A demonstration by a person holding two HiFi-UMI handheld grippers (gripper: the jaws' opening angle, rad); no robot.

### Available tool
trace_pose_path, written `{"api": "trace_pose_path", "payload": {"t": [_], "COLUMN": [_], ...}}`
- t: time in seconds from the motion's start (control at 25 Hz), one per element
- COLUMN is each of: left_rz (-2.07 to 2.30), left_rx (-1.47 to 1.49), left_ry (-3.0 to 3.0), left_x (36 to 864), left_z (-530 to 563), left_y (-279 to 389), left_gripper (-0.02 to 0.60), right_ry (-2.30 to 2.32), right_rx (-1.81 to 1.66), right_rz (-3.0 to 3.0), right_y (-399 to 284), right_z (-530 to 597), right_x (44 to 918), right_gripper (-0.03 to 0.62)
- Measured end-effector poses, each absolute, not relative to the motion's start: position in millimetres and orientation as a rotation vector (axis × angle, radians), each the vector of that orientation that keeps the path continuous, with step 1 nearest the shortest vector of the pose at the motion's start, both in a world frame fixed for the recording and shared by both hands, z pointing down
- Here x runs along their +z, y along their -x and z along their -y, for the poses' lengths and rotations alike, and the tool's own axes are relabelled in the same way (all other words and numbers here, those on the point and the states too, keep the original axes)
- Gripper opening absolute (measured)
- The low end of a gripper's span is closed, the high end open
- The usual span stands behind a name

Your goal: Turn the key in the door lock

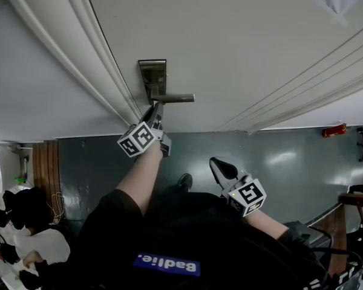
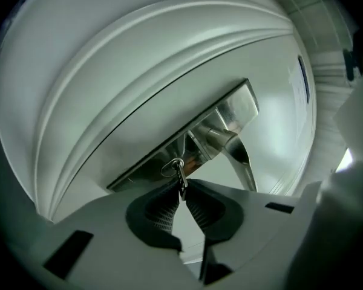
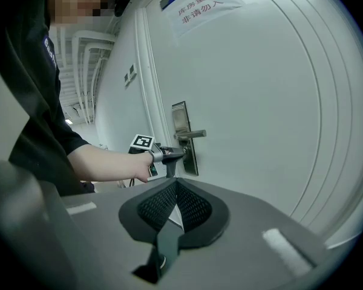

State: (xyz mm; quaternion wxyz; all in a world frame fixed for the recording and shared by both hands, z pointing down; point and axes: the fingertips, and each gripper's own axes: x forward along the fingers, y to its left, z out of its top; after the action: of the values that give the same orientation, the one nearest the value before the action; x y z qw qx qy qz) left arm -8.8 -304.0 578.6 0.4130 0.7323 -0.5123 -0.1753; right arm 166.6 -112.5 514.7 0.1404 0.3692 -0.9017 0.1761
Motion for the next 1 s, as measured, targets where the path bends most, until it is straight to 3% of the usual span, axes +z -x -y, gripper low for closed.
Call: {"api": "trace_pose_path", "payload": {"t": [0.52,1.0], "left_rz": [0.685,0.518], "left_rx": [-0.977,-1.032], "left_ry": [-1.418,-1.339], "left_x": [576.8,576.8], "left_z": [304.0,307.0], "left_y": [2.8,2.8], "left_gripper": [0.028,0.026], "right_ry": [-1.059,-1.09], "right_rx": [0.521,0.532], "right_rz": [2.558,2.521], "right_y": [-167.4,-162.4], "right_z": [108.6,108.0], "right_x": [524.9,529.3], "right_gripper": [0.002,0.002]}}
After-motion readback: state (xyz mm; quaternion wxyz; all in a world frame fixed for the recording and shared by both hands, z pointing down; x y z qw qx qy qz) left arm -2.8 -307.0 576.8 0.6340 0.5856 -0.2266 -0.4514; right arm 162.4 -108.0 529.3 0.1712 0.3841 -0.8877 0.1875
